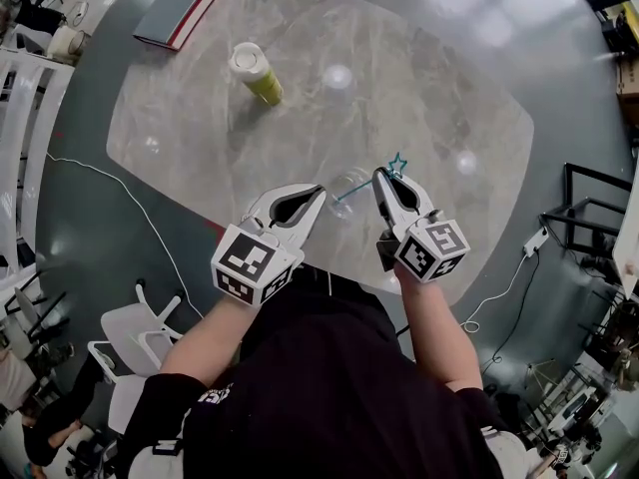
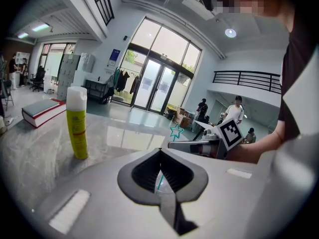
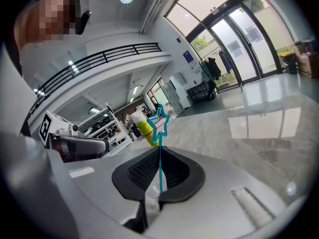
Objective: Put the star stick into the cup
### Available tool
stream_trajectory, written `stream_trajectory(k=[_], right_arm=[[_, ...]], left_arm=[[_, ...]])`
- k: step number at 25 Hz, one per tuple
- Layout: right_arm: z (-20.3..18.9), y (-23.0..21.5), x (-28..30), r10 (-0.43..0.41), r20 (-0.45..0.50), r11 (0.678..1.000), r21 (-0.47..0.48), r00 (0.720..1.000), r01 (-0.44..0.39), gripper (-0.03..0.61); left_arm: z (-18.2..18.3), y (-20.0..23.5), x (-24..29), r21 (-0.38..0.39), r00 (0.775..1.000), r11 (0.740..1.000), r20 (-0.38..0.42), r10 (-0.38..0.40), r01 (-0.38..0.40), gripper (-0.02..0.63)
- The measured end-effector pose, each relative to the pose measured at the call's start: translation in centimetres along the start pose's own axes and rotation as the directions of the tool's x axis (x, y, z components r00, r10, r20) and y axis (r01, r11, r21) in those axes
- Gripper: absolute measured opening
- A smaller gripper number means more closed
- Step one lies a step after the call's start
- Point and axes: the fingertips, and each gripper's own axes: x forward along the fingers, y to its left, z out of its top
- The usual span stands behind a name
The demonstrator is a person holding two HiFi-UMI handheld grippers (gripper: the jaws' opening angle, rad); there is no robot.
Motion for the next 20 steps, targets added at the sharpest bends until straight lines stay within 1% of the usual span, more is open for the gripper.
stream_trajectory(k=[8,14,20], right_arm=[[-0.7,0.6,0.0,0.006,-0.054,0.999,-0.05,0.999,-0.009,0.043],[-1.2,0.5,0.0,-0.012,-0.076,0.999,-0.041,0.997,0.009,0.078],[-2.1,-0.1,-0.8,-0.049,-0.119,0.999,0.005,0.992,0.05,0.11]], left_arm=[[0.1,-0.5,-0.3,0.008,1.0,1.0,-0.001,-0.016,0.016,0.003],[0.3,-0.3,-1.0,0.008,1.0,1.0,0.002,-0.014,0.014,0.003],[0.7,-0.6,-2.1,0.009,1.0,1.0,0.004,-0.011,0.011,0.003]])
